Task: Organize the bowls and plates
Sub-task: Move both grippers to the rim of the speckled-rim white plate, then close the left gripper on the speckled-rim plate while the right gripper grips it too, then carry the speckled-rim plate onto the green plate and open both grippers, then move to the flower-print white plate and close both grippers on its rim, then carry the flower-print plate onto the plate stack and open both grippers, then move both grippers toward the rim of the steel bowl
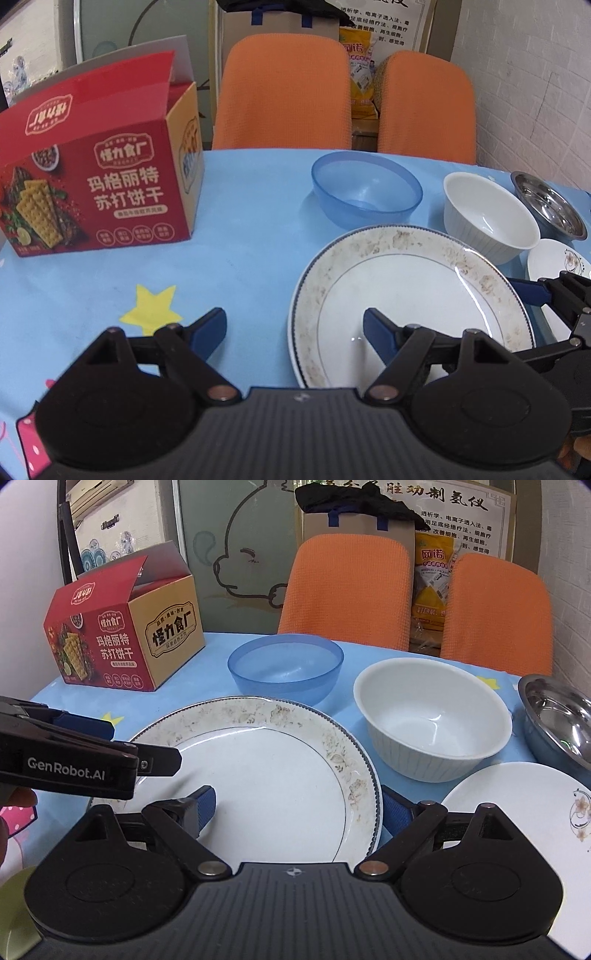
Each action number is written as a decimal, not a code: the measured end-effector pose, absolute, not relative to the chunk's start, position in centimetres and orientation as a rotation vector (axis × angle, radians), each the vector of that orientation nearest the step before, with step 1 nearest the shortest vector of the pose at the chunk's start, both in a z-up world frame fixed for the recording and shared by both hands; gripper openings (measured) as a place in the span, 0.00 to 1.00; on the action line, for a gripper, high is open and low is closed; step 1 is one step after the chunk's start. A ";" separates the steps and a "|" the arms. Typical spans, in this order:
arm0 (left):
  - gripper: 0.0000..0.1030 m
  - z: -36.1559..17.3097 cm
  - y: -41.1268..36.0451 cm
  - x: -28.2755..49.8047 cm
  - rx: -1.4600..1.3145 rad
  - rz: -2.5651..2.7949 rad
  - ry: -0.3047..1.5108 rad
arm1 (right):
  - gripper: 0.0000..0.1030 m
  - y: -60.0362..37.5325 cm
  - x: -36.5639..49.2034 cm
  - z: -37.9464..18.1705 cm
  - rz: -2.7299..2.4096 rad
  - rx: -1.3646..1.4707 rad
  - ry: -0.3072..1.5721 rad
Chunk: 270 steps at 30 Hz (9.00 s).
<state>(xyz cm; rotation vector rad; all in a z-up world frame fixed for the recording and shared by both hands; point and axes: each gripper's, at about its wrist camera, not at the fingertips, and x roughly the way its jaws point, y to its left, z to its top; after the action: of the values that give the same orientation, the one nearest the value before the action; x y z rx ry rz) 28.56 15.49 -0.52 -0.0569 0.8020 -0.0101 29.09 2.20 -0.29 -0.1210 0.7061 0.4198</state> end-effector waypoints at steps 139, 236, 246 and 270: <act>0.40 -1.0 -4.3 30.8 -0.055 -0.186 0.934 | 1.00 -14.9 25.2 -0.6 0.111 0.044 0.671; 0.72 4.1 11.9 9.6 -0.165 0.024 0.652 | 1.00 -2.7 11.2 3.3 0.367 0.050 0.594; 0.74 4.5 8.3 11.0 -0.117 -0.026 0.673 | 1.00 -6.6 11.6 3.7 0.307 0.077 0.577; 0.77 6.5 -4.6 24.5 0.037 -0.184 0.712 | 1.00 -20.4 22.2 6.7 0.082 0.125 0.487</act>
<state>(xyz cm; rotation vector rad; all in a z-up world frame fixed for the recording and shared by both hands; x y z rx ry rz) 24.51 -4.57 6.52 0.0372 0.7121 -0.1843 22.22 -20.36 6.74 0.1246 0.4873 0.0818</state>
